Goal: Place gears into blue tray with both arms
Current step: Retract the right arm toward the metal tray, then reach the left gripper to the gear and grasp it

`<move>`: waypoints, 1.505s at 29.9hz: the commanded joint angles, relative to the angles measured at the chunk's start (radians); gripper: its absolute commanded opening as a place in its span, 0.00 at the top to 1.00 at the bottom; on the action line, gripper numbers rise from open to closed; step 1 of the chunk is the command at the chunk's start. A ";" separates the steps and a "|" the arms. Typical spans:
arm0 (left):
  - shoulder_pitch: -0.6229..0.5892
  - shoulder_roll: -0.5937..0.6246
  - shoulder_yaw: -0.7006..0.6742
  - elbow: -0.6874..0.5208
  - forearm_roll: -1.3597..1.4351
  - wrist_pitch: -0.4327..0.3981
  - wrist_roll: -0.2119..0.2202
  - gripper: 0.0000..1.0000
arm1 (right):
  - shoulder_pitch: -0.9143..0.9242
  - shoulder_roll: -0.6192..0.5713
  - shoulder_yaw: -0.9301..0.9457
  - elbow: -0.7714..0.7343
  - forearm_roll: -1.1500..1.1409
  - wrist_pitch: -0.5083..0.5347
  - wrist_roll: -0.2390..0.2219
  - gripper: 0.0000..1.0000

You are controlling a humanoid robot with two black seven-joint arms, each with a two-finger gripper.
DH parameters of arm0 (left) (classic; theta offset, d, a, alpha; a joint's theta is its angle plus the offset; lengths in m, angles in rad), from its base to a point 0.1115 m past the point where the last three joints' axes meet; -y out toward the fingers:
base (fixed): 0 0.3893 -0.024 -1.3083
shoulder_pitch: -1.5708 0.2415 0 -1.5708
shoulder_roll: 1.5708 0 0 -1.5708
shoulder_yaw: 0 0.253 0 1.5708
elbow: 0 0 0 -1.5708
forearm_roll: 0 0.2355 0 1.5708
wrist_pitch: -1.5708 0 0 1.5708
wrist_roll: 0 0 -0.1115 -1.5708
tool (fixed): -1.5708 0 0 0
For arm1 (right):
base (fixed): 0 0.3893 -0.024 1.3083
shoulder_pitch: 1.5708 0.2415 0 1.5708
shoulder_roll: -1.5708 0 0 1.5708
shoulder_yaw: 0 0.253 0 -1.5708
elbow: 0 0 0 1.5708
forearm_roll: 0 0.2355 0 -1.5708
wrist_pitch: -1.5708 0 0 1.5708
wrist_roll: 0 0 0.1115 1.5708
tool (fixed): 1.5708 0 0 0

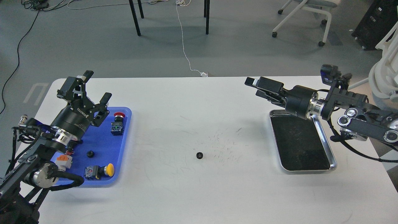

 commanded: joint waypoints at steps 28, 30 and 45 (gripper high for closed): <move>-0.754 -0.226 0.986 0.220 1.448 0.066 -0.104 0.09 | -0.496 0.038 0.409 -0.003 0.758 0.028 0.000 0.02; -0.759 -0.229 1.017 0.236 1.448 0.066 -0.104 0.12 | -0.496 0.038 0.411 -0.003 0.758 0.028 0.000 0.01; -0.743 -0.240 1.052 0.322 1.448 0.073 -0.104 0.55 | -0.498 0.038 0.408 -0.006 0.757 0.028 0.000 0.01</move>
